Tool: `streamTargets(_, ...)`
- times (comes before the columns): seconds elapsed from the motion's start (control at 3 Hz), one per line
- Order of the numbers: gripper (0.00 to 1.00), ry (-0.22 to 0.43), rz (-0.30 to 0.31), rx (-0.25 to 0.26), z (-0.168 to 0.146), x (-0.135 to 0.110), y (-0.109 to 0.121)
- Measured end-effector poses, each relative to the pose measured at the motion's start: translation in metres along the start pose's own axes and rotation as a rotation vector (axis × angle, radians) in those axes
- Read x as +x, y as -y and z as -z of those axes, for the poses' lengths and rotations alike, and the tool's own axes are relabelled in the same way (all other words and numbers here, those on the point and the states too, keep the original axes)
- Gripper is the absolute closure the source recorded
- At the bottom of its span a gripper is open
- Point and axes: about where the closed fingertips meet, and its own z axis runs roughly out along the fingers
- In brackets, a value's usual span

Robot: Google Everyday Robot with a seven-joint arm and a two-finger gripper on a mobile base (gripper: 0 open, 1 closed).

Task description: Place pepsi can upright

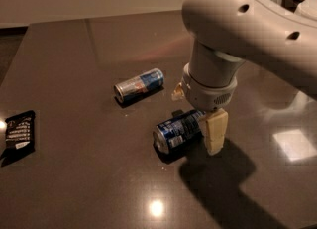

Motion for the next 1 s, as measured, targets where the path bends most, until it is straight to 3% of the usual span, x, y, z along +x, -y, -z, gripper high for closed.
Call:
streamTargets(0.33,0.39,-0.008,0.010,-0.004,0.001,0.000,-0.001)
streamTargets(0.67,0.70,-0.032,0.028,-0.002,0.004,0.000,0.001)
streamTargets(1.0,0.93,-0.117,0.073,0.040,0.019,0.006,0.010)
